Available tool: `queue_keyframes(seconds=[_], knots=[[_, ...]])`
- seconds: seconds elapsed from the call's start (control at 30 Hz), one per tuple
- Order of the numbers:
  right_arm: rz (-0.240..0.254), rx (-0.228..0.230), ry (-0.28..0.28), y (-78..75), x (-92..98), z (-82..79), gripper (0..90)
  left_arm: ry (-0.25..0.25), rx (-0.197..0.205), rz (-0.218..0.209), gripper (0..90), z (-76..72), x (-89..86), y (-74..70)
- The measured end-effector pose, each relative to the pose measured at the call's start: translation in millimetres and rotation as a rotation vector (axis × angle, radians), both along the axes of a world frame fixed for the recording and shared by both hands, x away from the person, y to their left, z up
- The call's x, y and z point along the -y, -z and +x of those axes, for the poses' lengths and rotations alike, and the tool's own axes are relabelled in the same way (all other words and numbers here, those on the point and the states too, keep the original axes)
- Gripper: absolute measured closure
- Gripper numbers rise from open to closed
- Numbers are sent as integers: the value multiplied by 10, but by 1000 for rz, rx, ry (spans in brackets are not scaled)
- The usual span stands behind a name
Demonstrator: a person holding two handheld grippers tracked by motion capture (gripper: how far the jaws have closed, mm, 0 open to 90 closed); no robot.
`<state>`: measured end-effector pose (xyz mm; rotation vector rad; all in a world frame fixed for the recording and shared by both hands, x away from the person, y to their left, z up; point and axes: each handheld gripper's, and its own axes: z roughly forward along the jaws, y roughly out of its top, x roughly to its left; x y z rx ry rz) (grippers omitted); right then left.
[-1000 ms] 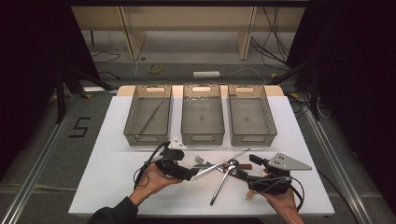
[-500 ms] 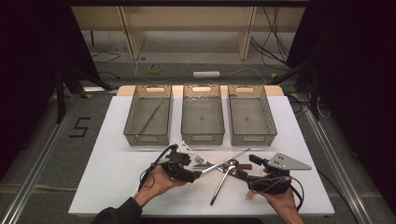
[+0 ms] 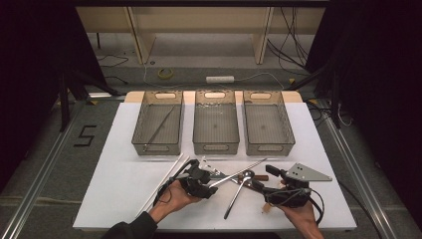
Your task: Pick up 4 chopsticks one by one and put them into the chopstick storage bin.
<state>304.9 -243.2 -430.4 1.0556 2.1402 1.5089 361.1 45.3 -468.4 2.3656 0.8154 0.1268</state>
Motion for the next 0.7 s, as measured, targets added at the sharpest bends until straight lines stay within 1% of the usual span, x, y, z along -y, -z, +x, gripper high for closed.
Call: queue_keyframes(seconds=[0.13,0.23,0.33,0.5,0.6,0.7], knots=[[0,2,-1,0,-3,2,291,16,7,20,620,2,25,33],[-2,4,-3,2,-5,4,291,24,5,23,658,2,40,54],[-2,2,-3,2,-6,3,291,33,15,32,697,0,54,63],[0,2,-2,1,-4,2,291,43,20,41,740,3,75,79],[-1,3,-3,3,-4,6,292,48,34,53,762,-5,88,84],[-2,3,-3,4,-6,7,292,51,43,55,792,-5,89,88]])
